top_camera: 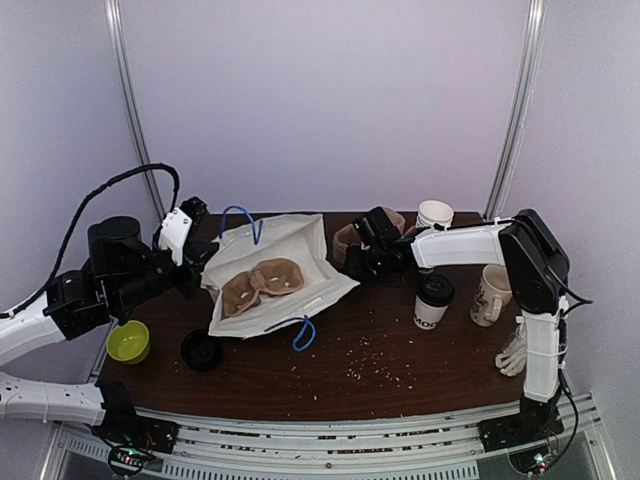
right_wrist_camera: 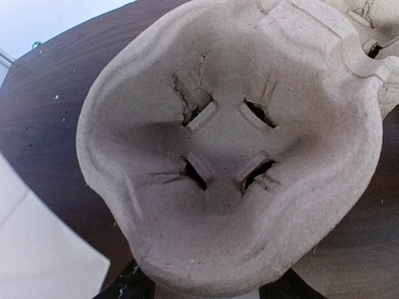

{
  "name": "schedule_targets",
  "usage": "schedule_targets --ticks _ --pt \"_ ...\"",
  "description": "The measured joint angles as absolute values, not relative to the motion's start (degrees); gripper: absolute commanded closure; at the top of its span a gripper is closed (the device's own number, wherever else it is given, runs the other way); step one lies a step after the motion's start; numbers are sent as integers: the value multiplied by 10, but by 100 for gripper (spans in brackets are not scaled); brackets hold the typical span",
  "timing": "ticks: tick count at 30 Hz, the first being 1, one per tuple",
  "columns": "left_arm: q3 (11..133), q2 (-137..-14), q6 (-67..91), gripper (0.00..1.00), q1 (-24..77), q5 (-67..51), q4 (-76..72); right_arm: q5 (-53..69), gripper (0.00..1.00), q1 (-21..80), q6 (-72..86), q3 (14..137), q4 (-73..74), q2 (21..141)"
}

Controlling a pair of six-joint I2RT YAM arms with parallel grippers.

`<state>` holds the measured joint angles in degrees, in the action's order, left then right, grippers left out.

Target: Pack the takeout coffee

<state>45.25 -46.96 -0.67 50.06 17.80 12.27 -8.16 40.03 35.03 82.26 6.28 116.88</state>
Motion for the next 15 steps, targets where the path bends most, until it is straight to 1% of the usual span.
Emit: schedule_targets --ticks 5,8,12,15 --pt "450 -484 0 100 508 173 111 -83 39 380 350 919 80 1245" --pt "449 -497 4 100 512 169 104 -73 35 376 349 972 94 1274" --pt "449 -519 10 100 517 168 96 -58 32 377 350 930 93 1224" --pt "450 -539 15 100 523 169 86 -53 30 385 349 889 110 1138"
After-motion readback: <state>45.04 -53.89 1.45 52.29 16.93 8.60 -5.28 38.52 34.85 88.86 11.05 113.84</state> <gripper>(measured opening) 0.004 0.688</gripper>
